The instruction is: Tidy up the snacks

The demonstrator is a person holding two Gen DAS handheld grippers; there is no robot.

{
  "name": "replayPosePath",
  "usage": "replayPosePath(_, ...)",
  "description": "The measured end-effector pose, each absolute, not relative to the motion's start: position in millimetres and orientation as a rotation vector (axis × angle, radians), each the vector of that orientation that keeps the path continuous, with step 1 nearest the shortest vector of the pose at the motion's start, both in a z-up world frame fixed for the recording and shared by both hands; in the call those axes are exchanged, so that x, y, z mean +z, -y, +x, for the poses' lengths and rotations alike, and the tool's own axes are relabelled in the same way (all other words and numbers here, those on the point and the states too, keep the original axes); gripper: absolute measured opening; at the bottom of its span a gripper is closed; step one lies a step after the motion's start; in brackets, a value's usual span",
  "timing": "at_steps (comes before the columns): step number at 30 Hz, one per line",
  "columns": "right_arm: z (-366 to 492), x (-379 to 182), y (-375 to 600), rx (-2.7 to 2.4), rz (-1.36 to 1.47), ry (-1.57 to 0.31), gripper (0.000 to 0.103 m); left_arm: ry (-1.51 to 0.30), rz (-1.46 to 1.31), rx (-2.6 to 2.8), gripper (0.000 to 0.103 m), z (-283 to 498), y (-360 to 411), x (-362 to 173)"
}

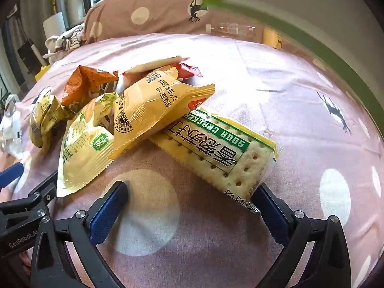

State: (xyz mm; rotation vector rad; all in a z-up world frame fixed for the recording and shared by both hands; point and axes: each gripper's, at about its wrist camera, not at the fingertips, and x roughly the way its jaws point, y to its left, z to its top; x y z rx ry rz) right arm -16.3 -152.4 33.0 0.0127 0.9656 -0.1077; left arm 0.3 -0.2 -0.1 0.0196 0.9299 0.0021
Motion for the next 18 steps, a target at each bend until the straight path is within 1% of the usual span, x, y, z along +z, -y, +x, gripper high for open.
replayPosePath(18,-16.6,33.4,152.1,-0.109,0.010,-0.962,0.102,-0.926,0.016,0.000,0.103,0.1,-0.1,0.0)
